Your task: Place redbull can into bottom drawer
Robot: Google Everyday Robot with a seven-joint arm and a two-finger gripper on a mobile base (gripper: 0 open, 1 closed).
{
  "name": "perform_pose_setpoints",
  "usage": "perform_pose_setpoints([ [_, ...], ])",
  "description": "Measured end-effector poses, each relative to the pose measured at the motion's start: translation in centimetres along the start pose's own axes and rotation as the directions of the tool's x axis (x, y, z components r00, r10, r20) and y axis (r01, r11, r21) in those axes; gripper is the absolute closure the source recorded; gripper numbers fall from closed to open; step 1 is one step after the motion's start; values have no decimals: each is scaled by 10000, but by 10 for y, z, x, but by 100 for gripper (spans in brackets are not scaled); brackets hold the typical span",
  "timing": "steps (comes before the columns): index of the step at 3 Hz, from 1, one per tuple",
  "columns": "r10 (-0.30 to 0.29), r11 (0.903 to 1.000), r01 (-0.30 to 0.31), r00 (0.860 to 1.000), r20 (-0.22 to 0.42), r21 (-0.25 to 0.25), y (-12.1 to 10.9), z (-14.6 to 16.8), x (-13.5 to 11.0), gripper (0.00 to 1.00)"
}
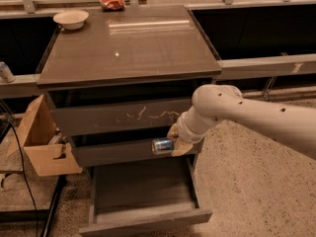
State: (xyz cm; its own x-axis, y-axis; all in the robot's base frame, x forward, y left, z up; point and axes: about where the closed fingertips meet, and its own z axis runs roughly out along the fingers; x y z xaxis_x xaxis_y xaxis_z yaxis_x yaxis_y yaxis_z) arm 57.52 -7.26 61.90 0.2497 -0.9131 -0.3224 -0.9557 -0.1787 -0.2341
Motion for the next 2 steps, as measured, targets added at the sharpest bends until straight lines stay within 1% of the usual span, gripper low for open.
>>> perform_pose_setpoints([
  [1, -89, 9996, 87, 9999, -93, -266, 3, 35, 13, 100],
  [2, -105, 9989, 110, 9999, 113, -449, 8, 70, 26, 100],
])
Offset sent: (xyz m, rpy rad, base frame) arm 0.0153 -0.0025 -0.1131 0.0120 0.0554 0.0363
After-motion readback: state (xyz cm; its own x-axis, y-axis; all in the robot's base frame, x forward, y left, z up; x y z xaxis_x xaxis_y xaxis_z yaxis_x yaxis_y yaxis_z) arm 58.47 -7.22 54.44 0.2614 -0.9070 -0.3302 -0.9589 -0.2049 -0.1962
